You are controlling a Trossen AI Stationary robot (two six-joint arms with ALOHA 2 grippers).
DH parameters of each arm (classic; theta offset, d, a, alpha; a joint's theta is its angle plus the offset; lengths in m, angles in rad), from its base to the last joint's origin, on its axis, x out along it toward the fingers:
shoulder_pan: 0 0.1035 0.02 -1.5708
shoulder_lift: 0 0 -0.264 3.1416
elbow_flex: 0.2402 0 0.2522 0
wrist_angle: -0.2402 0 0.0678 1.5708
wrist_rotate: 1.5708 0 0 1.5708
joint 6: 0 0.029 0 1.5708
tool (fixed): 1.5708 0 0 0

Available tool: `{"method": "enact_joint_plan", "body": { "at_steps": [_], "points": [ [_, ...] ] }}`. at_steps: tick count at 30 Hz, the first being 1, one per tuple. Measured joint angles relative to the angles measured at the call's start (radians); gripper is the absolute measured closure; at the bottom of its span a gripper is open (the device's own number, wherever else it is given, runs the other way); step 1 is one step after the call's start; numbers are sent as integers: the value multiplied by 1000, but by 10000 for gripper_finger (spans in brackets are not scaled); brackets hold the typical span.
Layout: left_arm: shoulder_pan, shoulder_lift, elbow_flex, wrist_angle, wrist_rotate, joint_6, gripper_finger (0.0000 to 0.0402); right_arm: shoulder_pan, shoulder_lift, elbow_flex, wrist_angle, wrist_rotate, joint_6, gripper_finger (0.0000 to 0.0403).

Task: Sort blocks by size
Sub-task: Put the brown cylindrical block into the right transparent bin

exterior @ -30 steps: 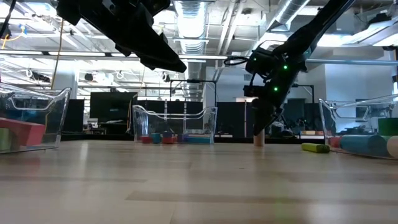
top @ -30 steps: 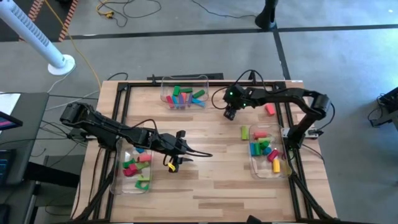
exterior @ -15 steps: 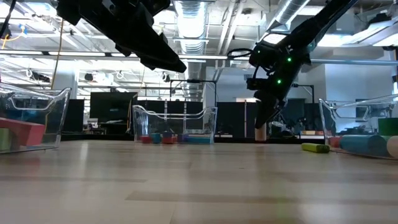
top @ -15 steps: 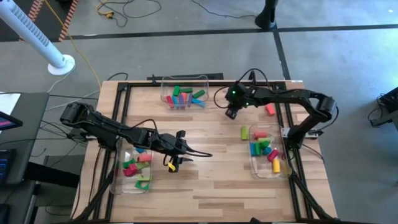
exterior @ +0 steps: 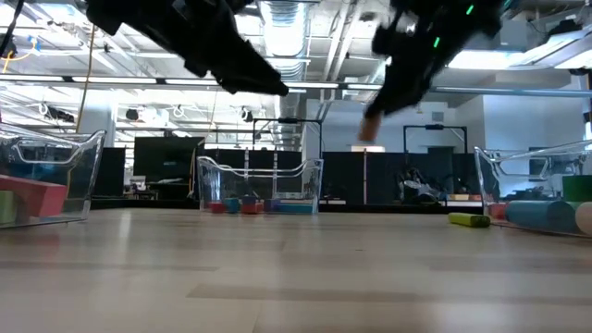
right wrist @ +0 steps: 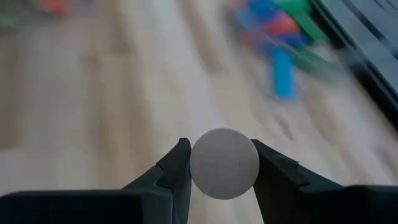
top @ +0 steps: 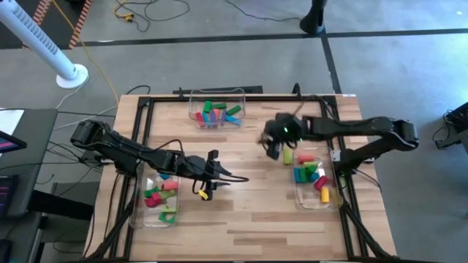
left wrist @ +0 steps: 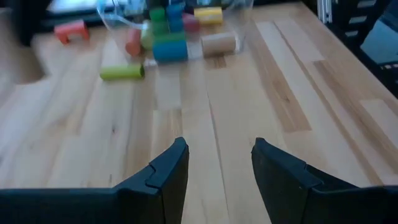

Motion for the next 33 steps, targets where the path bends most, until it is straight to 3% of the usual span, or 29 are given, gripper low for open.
{"method": "enact_joint_plan", "body": {
  "at_steps": [4,12,15,22,33],
  "points": [
    [0,0,0,77,-30,43,236,186,-43,0,89,5,19,243],
    [26,0,0,189,-81,75,236,440,-33,0,229,177,39,243],
    [44,0,0,197,-83,53,236,477,-33,0,264,230,46,243],
    [50,0,0,286,-23,70,236,502,43,1,402,237,23,243],
    [45,0,1,257,23,50,236,513,163,123,399,280,-45,243]
  ]
}}
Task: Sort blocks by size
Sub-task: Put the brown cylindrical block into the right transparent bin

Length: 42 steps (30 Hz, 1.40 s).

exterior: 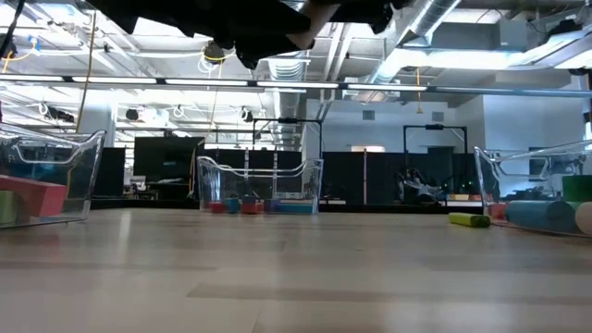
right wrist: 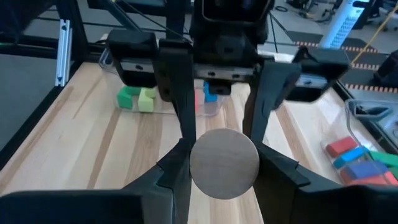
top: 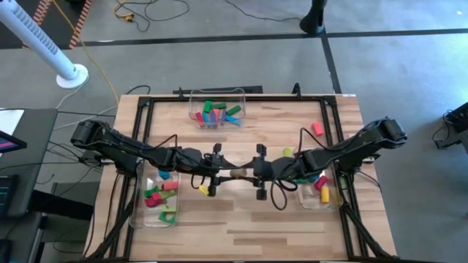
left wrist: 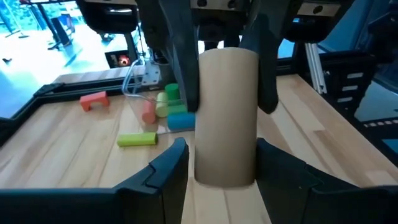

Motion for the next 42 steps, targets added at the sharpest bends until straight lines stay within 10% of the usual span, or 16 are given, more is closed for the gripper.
{"method": "enact_joint_plan", "body": {
  "at_steps": [19,30,42],
  "points": [
    [-8,1,0,-7,-2,40,277,15,34,30,-23,36,-22,240],
    [-9,0,0,-109,-3,39,277,52,26,29,-119,84,-28,150],
    [-8,0,31,-197,-7,33,277,63,53,30,-102,115,-47,143]
  ]
}}
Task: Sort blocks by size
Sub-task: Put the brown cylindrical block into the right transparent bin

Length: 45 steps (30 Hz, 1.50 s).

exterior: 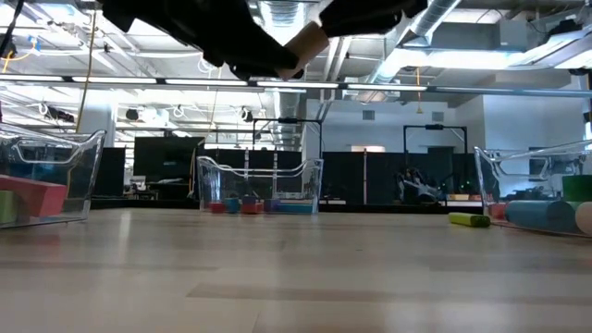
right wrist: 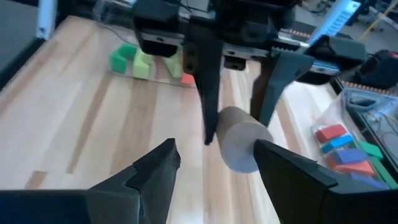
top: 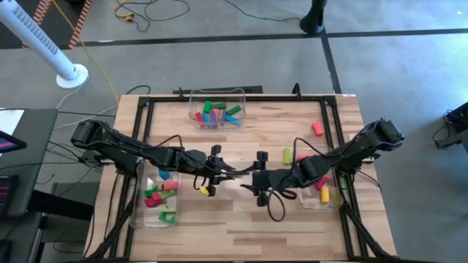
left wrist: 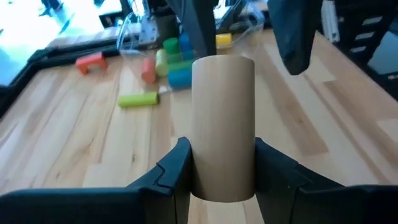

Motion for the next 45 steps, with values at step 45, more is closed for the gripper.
{"method": "enact_joint_plan", "body": {
  "at_steps": [45],
  "points": [
    [0,0,11,-80,17,-18,277,-72,95,122,-118,-52,15,143]
  ]
}}
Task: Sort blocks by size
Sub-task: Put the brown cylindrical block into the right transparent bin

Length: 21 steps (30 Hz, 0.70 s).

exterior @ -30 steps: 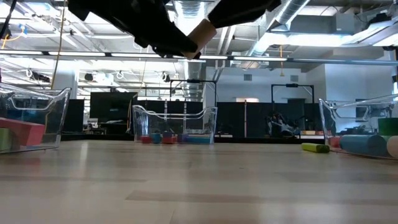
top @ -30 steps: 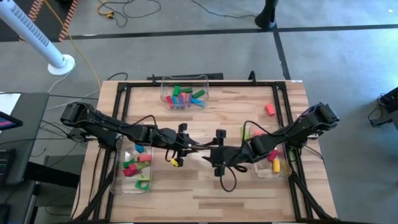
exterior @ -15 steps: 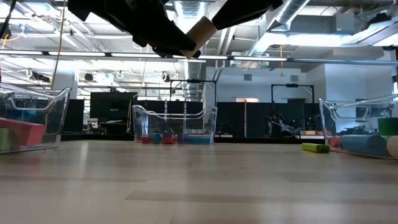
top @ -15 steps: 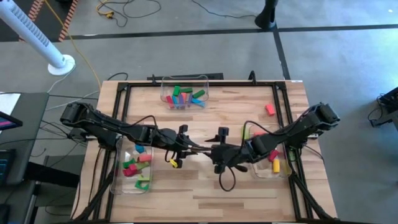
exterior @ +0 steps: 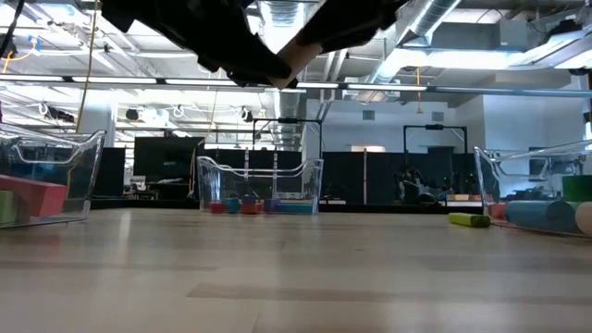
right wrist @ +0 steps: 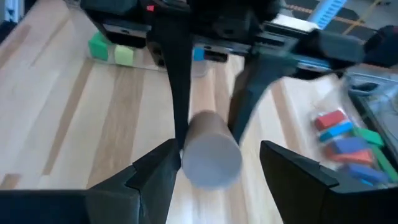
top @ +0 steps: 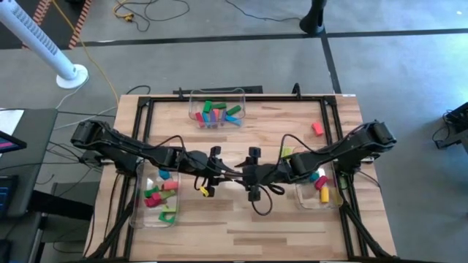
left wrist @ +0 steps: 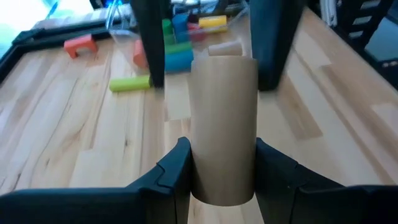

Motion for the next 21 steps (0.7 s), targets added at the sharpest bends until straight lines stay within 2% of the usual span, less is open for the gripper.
{"method": "enact_joint_plan", "body": {
  "at_steps": [3,13,21],
  "points": [
    [-1,1,1,3,6,0,277,-6,23,-1,6,-27,-5,142],
    [0,0,1,-8,2,1,277,-10,31,0,30,-2,-11,145],
    [1,0,1,-13,1,1,277,-9,31,0,36,1,-12,190]
  ]
}}
